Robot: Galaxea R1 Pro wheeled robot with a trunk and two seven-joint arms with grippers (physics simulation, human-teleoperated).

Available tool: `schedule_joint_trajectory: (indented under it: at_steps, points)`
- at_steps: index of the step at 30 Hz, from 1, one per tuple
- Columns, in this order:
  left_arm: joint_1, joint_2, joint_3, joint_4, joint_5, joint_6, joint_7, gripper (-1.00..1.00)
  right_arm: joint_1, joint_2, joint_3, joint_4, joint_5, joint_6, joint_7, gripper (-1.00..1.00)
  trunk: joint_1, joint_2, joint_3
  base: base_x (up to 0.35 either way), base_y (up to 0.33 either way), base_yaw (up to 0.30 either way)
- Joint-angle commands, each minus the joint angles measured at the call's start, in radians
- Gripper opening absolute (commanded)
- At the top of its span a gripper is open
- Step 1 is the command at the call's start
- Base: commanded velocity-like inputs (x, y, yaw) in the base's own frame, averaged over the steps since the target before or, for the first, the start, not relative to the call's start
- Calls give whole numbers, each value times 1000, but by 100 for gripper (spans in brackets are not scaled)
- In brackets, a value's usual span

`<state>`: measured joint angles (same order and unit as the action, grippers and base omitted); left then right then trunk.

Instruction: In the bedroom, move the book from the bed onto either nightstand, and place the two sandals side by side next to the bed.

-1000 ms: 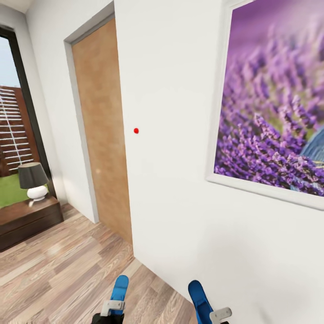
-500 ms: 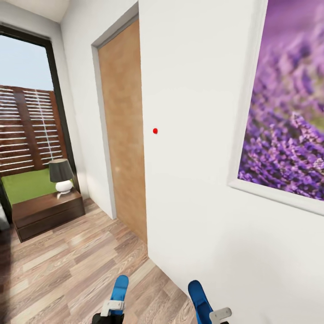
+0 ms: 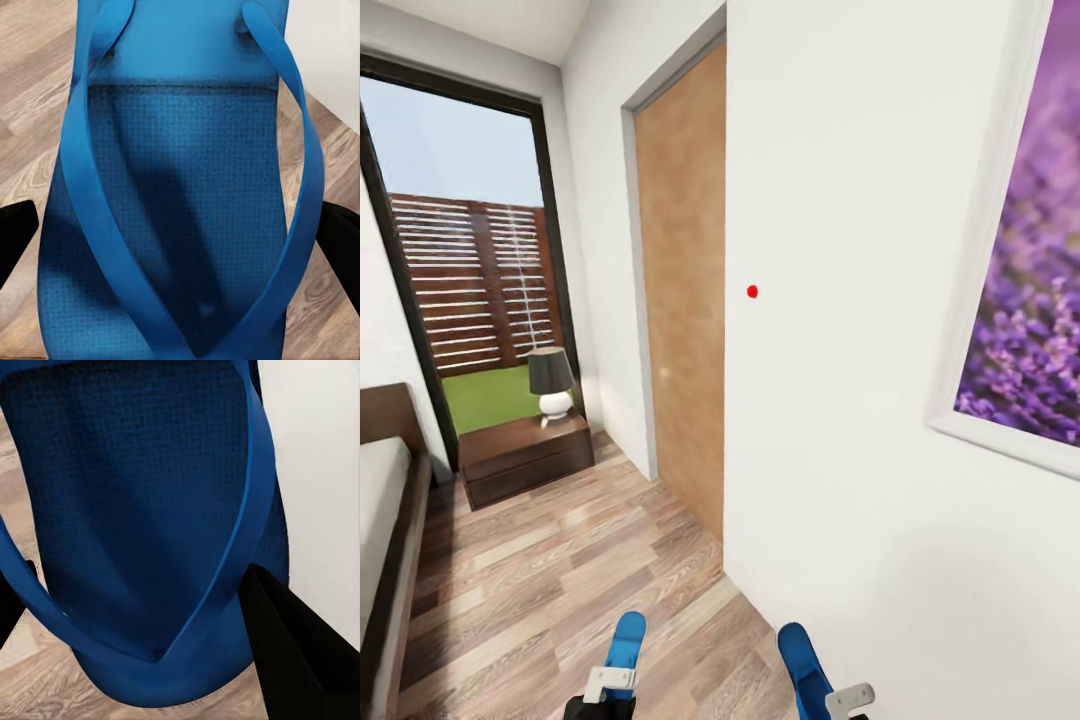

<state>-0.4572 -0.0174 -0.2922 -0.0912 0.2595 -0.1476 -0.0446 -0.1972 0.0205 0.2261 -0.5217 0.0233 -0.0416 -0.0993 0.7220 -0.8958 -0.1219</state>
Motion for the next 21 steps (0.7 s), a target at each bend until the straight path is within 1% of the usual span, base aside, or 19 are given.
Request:
schedule_joint_trajectory:
  at_steps: [1,16,21]
  points:
    - [-1,0,-7,2,10,-4,-3,-100,-1,-1,5,0,1,-1,-10,-100,0,-1,-2,2,0,289]
    - [-1,1,-7,2,10,-4,-3,-100,-1,-1,7,0,3,-1,-10,-100,0,-1,-2,0,0,288]
    - [-1,0,-7,3,10,-12,-4,-100,-1,-1,8,0,3,-1,-10,-100,0,-1,-2,0,0,191]
